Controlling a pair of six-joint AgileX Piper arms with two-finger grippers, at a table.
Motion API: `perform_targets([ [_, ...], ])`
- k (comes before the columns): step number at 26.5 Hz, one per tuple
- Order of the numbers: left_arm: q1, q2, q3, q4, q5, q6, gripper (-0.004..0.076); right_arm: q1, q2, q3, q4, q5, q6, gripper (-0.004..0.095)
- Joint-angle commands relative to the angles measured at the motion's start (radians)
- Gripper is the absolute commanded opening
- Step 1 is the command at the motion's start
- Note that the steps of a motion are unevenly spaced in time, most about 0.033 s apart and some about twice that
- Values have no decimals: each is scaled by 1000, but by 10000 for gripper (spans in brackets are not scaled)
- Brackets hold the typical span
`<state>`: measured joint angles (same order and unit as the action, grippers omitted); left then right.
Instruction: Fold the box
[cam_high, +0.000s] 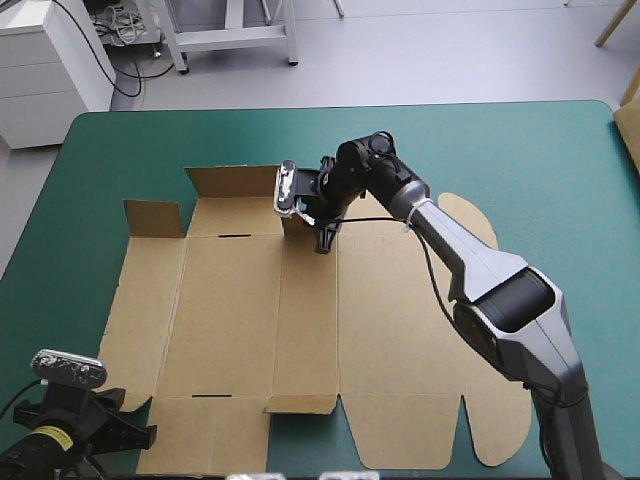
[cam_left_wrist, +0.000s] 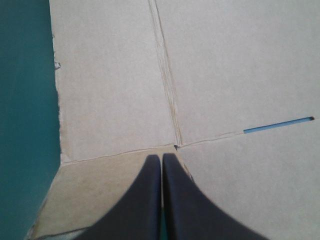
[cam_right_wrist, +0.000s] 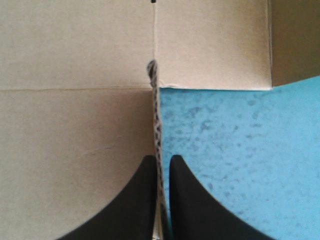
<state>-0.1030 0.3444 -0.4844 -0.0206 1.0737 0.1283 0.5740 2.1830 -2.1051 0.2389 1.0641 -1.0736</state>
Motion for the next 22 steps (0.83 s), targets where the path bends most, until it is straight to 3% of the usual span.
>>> perform_targets([
  [1, -5, 13, -22, -3, -51, -4, -8, -4, -71, -31, -3, -66, 49, 340],
  [3, -5, 13, -22, -5, -51, -4, -8, -4, -84, -31, -14, -62, 47, 474],
  [4, -5, 13, -22, -5, -51, -4, -8, -4, -94, -31, -37, -57, 47, 482],
  [7, -5, 13, -22, -5, -51, -4, -8, -7, -138, -31, -205, -13, 85, 452],
  [10, -5, 13, -22, -5, -51, -4, -8, -36, -185, -30, -278, 18, 209, 423],
  [17, -5, 13, -22, -5, -51, -4, -8, -185, -329, -30, -291, 95, 361, 333],
  [22, -5, 13, -22, -5, -51, 0, -8, -330, -448, 22, -286, 105, 463, 214],
])
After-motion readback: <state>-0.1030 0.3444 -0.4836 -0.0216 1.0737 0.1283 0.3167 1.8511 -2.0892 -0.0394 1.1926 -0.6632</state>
